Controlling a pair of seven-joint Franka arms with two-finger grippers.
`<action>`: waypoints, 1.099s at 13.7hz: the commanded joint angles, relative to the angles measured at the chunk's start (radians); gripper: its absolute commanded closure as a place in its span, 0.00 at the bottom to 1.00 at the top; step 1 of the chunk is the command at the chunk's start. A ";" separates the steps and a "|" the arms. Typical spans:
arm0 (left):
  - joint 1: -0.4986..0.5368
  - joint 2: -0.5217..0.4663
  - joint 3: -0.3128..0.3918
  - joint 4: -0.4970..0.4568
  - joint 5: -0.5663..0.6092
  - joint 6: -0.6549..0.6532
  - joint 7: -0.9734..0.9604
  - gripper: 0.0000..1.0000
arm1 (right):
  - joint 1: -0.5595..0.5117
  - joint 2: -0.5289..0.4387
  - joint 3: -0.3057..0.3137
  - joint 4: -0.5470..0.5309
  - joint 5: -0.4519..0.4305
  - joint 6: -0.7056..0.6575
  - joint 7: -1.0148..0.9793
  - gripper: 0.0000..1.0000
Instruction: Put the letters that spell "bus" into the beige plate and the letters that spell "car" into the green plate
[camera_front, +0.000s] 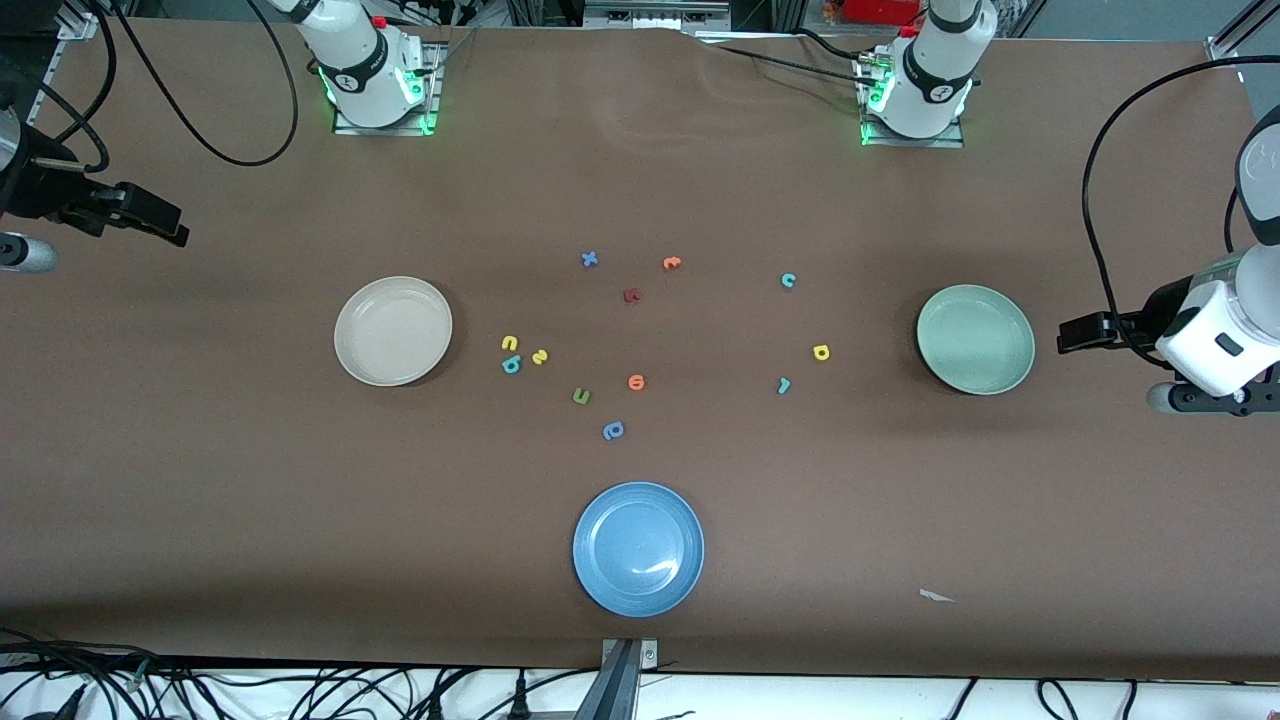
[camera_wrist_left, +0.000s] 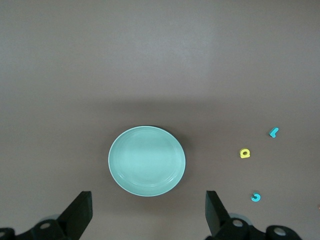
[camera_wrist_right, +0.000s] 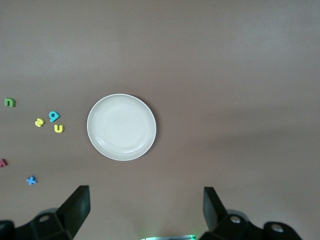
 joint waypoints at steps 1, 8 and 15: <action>-0.009 -0.007 0.011 -0.010 -0.027 0.009 0.001 0.01 | -0.014 0.000 0.013 0.007 -0.012 0.002 -0.009 0.00; -0.011 -0.006 0.011 -0.012 -0.025 0.009 0.001 0.01 | -0.014 0.000 0.012 0.007 -0.007 0.005 -0.008 0.00; -0.012 -0.006 0.011 -0.012 -0.025 0.009 0.001 0.01 | -0.014 0.000 0.012 0.007 -0.002 0.003 -0.005 0.00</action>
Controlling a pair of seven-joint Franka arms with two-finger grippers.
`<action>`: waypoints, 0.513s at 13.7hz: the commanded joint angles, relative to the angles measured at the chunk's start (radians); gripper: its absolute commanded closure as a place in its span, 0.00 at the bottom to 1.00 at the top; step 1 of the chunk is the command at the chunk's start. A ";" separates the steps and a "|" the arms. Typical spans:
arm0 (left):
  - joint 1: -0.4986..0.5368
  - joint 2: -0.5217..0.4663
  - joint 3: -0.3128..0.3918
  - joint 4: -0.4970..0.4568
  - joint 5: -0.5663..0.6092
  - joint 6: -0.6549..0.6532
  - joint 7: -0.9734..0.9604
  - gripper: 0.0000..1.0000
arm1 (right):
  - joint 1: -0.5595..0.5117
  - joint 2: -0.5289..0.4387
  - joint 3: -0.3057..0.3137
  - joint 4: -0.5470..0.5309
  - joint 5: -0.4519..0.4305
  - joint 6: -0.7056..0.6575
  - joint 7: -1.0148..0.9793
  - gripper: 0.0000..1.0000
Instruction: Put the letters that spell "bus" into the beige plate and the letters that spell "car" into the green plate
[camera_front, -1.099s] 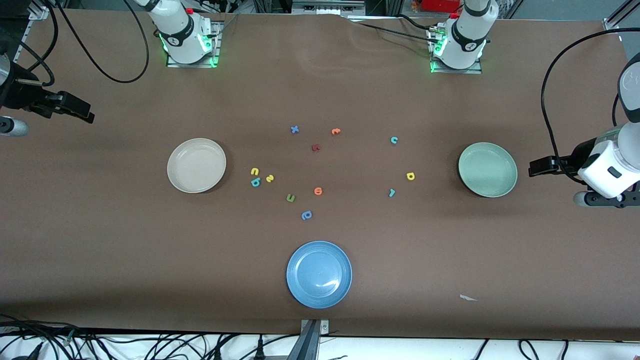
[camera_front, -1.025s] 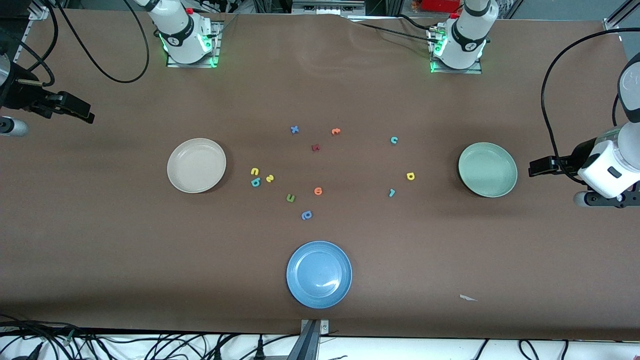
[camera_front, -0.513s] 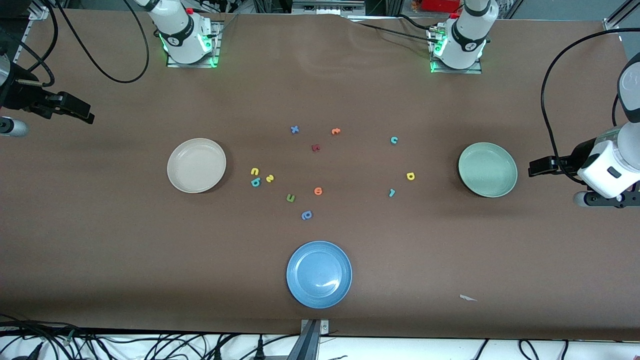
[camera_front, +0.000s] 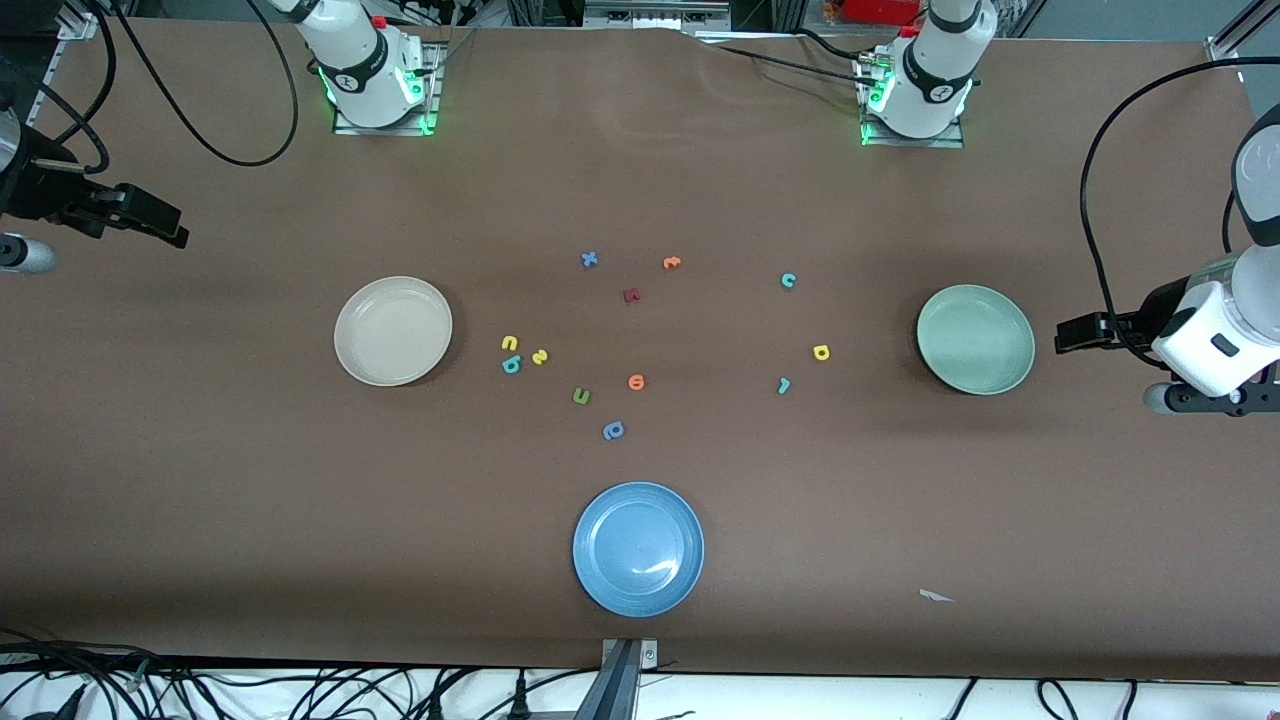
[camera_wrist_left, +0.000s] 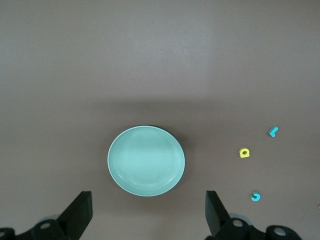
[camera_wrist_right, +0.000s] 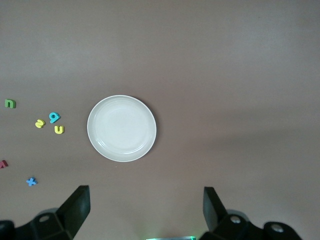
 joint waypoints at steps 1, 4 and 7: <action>-0.008 -0.007 0.011 -0.011 -0.027 0.009 0.001 0.01 | -0.014 0.000 0.013 0.007 -0.004 -0.002 -0.003 0.00; -0.008 -0.007 0.011 -0.011 -0.027 0.009 0.001 0.01 | -0.014 0.000 0.012 0.007 -0.002 -0.003 -0.003 0.00; -0.008 -0.007 0.011 -0.011 -0.027 0.009 0.001 0.01 | -0.014 0.000 0.012 0.007 -0.002 -0.006 -0.003 0.00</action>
